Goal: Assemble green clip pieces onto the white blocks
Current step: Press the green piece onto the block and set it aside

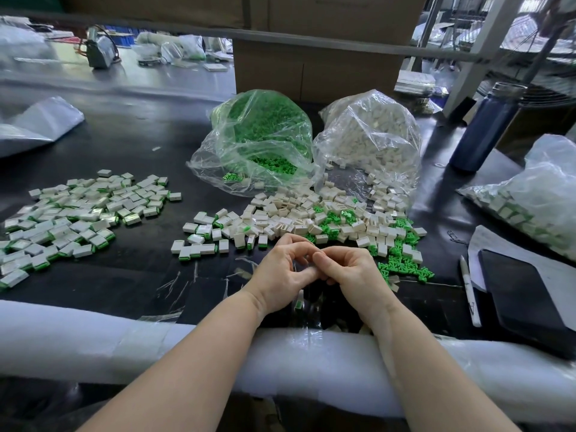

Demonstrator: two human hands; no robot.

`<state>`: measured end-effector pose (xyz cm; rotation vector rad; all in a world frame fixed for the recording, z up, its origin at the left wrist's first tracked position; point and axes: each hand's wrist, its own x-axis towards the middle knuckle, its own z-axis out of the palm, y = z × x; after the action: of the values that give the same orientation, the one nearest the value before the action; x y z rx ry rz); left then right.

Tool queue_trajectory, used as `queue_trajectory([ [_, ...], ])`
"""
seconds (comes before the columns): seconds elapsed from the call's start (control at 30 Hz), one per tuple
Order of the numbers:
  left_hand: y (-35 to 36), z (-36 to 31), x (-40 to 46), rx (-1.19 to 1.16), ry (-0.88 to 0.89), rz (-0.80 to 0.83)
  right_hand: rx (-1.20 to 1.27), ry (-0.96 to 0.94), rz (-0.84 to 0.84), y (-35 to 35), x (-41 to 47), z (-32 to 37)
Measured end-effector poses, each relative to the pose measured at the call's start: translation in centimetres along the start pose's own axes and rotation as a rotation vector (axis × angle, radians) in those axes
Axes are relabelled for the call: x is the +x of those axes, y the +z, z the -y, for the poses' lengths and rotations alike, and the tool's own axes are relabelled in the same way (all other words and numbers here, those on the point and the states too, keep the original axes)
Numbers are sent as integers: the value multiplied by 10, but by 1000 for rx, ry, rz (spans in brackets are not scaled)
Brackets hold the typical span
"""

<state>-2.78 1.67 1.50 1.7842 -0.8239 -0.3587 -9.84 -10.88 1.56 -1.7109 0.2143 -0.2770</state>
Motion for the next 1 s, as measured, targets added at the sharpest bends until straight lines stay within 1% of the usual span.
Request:
queue_trajectory([
  [0.27,2,4,2,119,16,80,63,27,-13,-1,-2,0],
  [0.63,3,5,2,185,4,86,93,52,-18,0,-3,4],
  [1.0,4,6,3,190,13,93,113,59,-31,0,-3,4],
])
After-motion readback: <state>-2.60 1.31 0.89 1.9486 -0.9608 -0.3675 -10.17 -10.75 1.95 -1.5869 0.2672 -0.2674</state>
